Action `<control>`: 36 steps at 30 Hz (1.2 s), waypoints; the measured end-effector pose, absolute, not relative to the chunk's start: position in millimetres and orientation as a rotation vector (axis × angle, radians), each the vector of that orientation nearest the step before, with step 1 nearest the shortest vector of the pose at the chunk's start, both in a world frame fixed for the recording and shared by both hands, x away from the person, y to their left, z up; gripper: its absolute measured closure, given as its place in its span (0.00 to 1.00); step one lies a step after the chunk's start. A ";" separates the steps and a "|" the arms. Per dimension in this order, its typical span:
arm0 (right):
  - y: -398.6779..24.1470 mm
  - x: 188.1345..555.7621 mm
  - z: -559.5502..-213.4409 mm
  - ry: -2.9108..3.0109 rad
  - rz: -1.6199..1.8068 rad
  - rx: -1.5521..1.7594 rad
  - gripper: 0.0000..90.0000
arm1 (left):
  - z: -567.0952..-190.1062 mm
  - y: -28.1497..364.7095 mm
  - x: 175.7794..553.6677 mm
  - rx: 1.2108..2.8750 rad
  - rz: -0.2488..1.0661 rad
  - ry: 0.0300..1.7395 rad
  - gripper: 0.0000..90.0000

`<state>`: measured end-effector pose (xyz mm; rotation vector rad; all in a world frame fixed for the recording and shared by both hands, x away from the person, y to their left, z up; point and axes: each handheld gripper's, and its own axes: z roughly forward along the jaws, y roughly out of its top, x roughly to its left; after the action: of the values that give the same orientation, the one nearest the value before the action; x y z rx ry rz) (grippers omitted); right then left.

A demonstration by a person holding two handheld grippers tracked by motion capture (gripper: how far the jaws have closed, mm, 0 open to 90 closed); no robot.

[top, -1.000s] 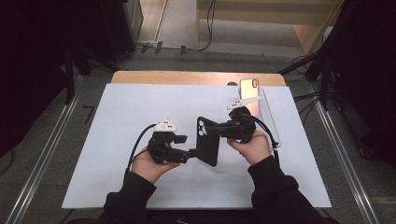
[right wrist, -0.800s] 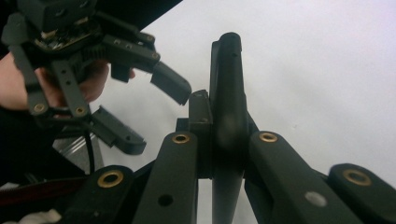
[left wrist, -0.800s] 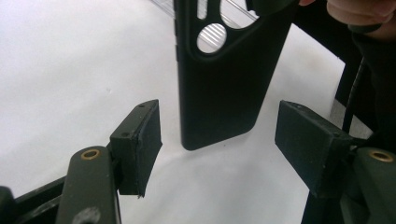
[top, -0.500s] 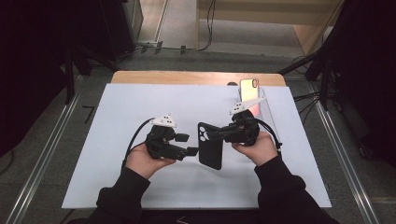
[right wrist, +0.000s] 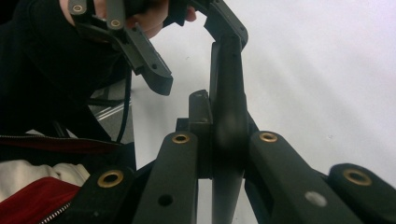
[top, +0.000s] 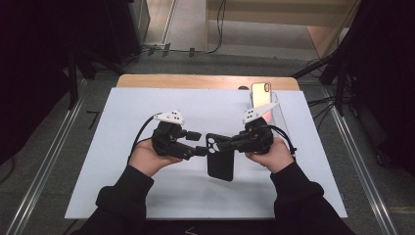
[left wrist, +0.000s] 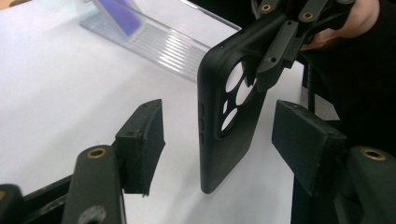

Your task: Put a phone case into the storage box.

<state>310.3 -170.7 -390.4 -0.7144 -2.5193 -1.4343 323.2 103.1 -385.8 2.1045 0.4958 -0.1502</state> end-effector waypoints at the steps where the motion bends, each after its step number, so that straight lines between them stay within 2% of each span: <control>1: -171.1 310.8 -390.4 -2.516 -1.437 -0.712 0.92 | -386.2 102.0 324.7 2.105 -0.162 0.492 0.41; 4: -171.5 311.6 -390.3 -2.502 -1.436 -0.712 0.92 | -387.8 98.9 328.9 2.129 -0.167 0.484 0.41; 9: -170.8 312.0 -390.1 -2.489 -1.444 -0.688 0.92 | -391.6 95.5 334.0 2.125 -0.207 0.423 0.47; 15: -168.9 312.0 -390.6 -2.480 -1.451 -0.677 0.92 | -395.0 95.9 338.2 2.126 -0.218 0.388 0.66; 21: -167.7 314.1 -392.3 -2.472 -1.443 -0.668 0.92 | -397.2 95.8 343.3 2.123 -0.290 0.358 0.77; 29: -170.4 317.5 -394.9 -2.455 -1.439 -0.673 0.91 | -400.1 95.3 345.4 2.113 -0.325 0.351 0.83; 36: -169.3 316.6 -393.8 -2.469 -1.461 -0.698 0.82 | -398.5 97.9 342.2 2.109 -0.318 0.337 0.86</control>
<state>316.6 -169.3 -393.8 -0.6977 -2.4688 -1.4606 342.2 97.9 -398.5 2.1087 0.3366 -0.3180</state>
